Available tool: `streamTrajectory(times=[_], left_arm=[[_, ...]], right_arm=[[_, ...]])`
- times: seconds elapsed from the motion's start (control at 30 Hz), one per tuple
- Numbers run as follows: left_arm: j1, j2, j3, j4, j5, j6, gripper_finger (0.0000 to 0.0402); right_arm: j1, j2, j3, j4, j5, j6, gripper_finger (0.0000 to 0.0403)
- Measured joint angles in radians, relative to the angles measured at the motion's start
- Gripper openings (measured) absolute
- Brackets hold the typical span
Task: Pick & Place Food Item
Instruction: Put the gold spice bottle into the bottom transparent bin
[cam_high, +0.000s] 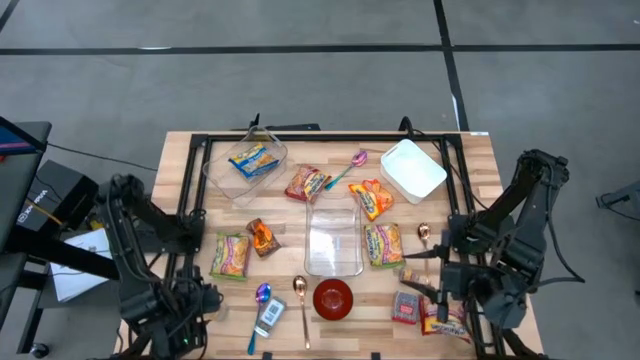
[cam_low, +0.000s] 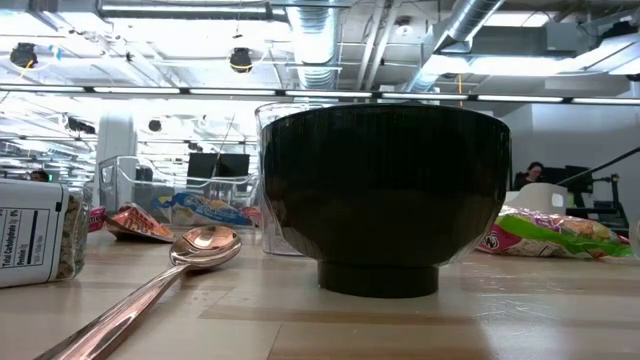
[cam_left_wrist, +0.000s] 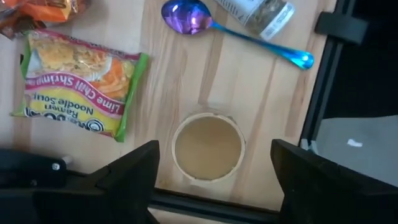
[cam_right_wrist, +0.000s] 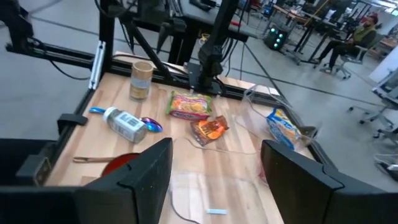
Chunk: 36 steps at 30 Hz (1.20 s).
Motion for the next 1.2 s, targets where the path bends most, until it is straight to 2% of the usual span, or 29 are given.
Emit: streamTrajectory(times=[0.17, 0.43, 0.7, 1.2], left_arm=[[0.003, 0.042, 0.0, -0.002, 0.057, 0.001, 0.0333], [0.003, 0.061, -0.008, -0.003, 0.06, 0.0, 0.0366], [0.003, 0.054, -0.107, 0.068, 0.119, -0.044, 0.0376], [0.003, 0.054, -0.203, 0.148, 0.118, -0.045, 0.0382]], right_arm=[[0.027, 0.0, 0.0, 0.0, 0.009, 0.018, 0.024], [0.038, 0.0, 0.0, -0.001, 0.026, 0.018, 0.024], [0.038, 0.0, 0.0, -0.005, 0.026, 0.019, 0.024], [0.038, 0.001, 0.0, -0.005, 0.026, 0.019, 0.024]])
